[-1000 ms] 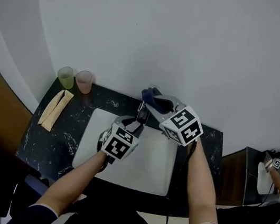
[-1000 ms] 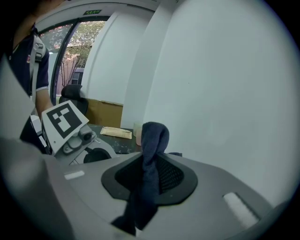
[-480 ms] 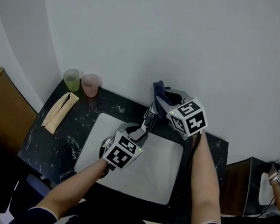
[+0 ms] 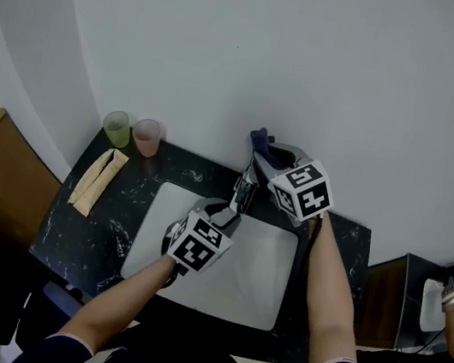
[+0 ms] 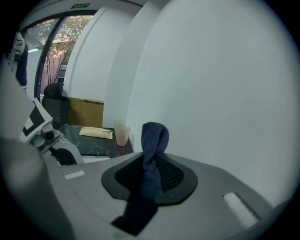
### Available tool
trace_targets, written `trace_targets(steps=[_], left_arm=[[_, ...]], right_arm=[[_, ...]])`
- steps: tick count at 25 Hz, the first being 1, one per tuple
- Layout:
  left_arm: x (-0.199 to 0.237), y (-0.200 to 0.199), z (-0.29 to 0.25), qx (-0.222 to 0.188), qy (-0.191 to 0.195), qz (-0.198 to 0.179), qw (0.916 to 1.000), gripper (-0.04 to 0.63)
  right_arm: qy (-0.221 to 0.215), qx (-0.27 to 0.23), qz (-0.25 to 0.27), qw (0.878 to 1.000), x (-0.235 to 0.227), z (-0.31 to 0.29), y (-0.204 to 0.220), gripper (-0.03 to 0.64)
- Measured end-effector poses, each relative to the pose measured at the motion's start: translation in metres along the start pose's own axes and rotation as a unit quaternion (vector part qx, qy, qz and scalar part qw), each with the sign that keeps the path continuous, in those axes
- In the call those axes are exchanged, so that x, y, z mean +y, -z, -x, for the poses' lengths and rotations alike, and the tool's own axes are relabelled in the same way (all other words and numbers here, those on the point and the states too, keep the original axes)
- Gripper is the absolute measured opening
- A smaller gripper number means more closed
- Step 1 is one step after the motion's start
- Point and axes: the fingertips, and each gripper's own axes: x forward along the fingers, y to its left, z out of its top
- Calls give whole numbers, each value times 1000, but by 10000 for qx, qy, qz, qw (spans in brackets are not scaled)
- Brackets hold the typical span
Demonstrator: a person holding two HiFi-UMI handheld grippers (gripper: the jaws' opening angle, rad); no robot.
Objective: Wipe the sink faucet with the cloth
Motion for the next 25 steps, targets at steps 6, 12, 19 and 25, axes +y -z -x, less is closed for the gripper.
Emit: trace_targets(steps=[6,12,19,25], left_arm=[[0,2,0,-7,26,-31,10000,144],[3,1,-3,-21,17,-27,10000,143],[4,-1,0,-81,-8,-22,10000,140],[3,2,3,-135,-47,-234,9996,115]], right_arm=[[-116,-60,101,9999,35,20,1,80],[-63,-207,170,9996,64,45,5,80],[-231,-65,174,9996,110,51,31,80],[-385,203,-133,9990,111,37,55,80]])
